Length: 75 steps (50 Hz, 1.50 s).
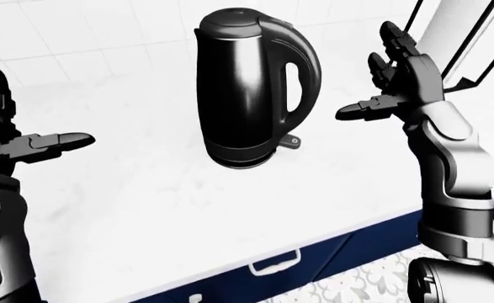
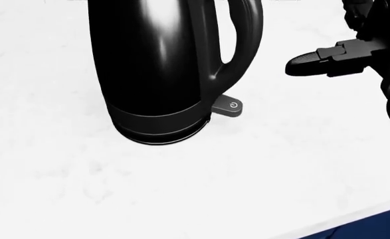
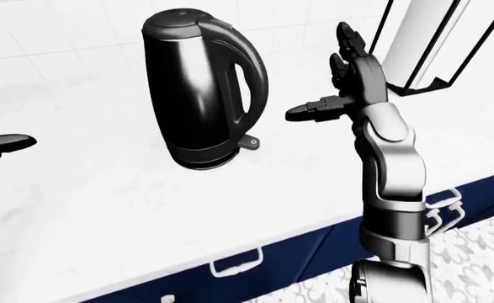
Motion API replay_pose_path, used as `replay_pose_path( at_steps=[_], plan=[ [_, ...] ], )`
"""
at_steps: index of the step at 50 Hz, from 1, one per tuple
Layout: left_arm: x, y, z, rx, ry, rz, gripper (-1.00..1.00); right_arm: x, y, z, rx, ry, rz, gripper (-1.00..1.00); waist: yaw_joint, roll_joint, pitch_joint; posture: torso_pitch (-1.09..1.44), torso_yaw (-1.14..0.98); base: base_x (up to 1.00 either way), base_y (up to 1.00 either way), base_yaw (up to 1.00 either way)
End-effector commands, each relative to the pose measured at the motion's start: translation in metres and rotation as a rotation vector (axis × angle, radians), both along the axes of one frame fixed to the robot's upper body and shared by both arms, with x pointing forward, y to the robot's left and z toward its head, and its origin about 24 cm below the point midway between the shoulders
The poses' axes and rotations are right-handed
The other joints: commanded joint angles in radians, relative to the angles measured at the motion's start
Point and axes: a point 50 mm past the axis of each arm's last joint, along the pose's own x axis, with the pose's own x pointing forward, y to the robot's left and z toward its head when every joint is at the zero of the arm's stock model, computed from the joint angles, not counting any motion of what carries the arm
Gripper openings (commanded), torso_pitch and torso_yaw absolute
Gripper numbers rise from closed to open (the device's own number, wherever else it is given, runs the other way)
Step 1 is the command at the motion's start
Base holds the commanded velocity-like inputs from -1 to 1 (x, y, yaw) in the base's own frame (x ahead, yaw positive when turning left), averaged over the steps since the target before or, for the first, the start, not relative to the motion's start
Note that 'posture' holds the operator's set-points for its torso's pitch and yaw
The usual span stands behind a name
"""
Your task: Press down the lever to turn on the electric kettle.
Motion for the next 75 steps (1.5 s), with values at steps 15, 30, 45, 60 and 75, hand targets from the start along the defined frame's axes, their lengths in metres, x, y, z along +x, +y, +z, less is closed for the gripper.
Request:
replay_pose_path(
  at_steps=[15, 30, 45, 60, 75],
  plan=[
    [-0.006, -0.001, 0.018, 0.037, -0.081, 0.007, 1.00, 0.017, 0.018, 0.002, -0.044, -0.034, 0.038, 1.00, -0.003, 0.010, -0.027, 0.00, 0.00, 0.00, 0.00, 0.00],
    [-0.006, -0.001, 0.019, 0.036, -0.082, 0.009, 1.00, 0.033, 0.033, -0.008, -0.064, 0.003, 0.069, 1.00, -0.006, 0.016, -0.028, 0.00, 0.00, 0.00, 0.00, 0.00],
    [-0.006, 0.000, 0.018, 0.034, -0.081, 0.010, 1.00, 0.036, 0.044, -0.015, -0.095, 0.016, 0.096, 1.00, -0.006, 0.019, -0.026, 0.00, 0.00, 0.00, 0.00, 0.00],
    [-0.007, 0.001, 0.018, 0.033, -0.082, 0.011, 1.00, 0.035, 0.054, -0.023, -0.122, 0.025, 0.118, 1.00, -0.006, 0.021, -0.027, 0.00, 0.00, 0.00, 0.00, 0.00],
    [-0.007, 0.001, 0.020, 0.031, -0.085, 0.013, 1.00, 0.039, 0.059, -0.021, -0.126, 0.026, 0.103, 1.00, -0.007, 0.023, -0.027, 0.00, 0.00, 0.00, 0.00, 0.00]
  ],
)
